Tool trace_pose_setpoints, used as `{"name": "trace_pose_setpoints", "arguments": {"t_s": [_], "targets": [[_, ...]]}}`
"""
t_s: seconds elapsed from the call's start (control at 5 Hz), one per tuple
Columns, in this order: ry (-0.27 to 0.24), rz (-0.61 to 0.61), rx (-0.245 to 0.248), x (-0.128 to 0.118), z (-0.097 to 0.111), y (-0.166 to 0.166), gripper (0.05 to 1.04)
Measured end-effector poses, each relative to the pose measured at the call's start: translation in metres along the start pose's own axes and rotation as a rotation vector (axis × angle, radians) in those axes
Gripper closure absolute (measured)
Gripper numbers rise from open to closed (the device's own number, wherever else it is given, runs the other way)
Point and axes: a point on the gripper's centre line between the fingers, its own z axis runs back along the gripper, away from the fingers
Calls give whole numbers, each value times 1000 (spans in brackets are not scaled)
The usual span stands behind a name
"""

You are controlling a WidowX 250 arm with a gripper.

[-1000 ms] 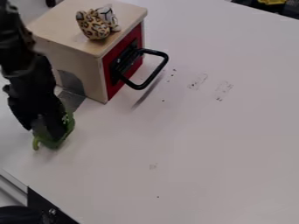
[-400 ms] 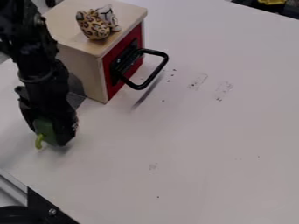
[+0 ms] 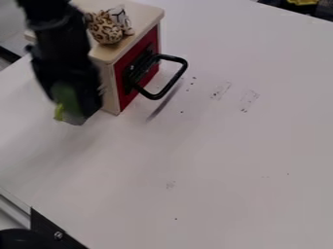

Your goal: Move the green squas and put in the front of the drawer

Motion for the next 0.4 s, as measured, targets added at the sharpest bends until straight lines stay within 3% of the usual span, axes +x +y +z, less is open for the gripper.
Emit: {"name": "trace_pose_setpoints", "arguments": {"t_s": [0.2, 0.4], "targets": [[-80, -73, -7, 42, 32, -35, 202], [-116, -75, -46, 91, 44, -55, 202]]}}
